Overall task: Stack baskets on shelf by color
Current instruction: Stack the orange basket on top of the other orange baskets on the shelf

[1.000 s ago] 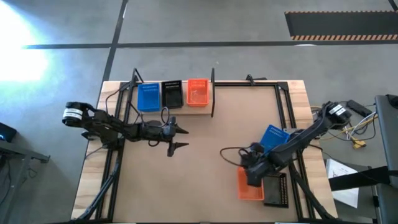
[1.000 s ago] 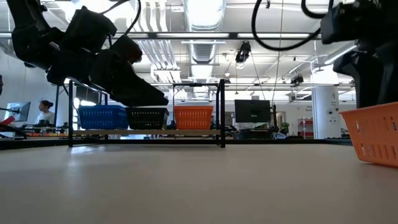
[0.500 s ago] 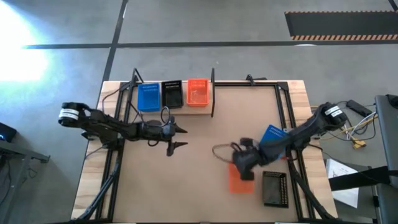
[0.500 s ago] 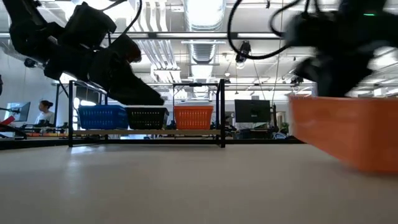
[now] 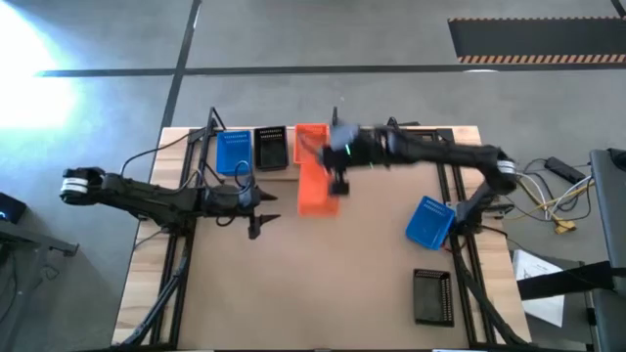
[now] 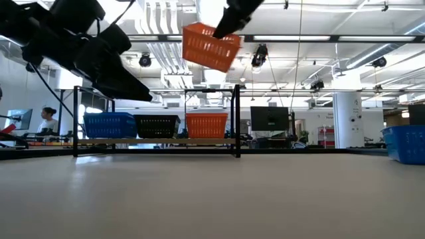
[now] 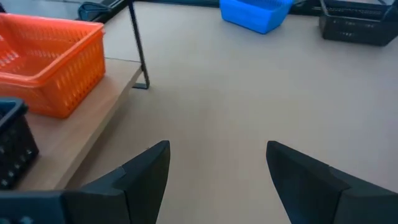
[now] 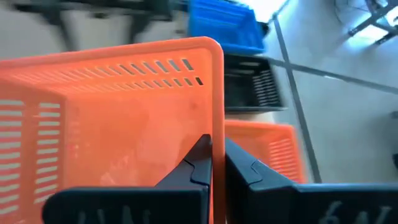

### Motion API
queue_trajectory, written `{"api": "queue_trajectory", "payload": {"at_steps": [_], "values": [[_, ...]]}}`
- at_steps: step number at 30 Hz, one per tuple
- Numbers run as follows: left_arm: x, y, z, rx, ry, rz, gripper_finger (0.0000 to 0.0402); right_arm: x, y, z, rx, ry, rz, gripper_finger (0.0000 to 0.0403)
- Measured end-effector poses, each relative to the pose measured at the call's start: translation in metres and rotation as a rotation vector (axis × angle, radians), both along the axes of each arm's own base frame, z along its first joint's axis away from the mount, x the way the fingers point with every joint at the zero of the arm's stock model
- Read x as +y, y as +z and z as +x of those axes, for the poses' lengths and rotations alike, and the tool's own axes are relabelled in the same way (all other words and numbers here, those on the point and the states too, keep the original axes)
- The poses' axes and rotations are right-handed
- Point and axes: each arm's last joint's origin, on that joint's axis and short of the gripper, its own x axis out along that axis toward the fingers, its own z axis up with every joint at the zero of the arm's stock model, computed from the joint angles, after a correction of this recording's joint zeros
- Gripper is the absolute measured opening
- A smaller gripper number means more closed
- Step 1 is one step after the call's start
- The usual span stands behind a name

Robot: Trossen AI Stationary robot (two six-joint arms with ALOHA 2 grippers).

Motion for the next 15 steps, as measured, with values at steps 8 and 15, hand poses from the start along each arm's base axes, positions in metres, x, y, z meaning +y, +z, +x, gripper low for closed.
{"api": "queue_trajectory", "payload": {"at_steps": [8,15], "values": [[-0.004,-0.006,0.004,0.020,-0.014,-0.010,0.0251,-0.117,0.003,0.039,0.060,-0.022,0.014,0.0008],[-0.004,-0.015,0.010,0.045,-0.008,-0.025,0.0251,-0.188,-0.035,0.038,0.017,0.014,0.064,0.0008]]}}
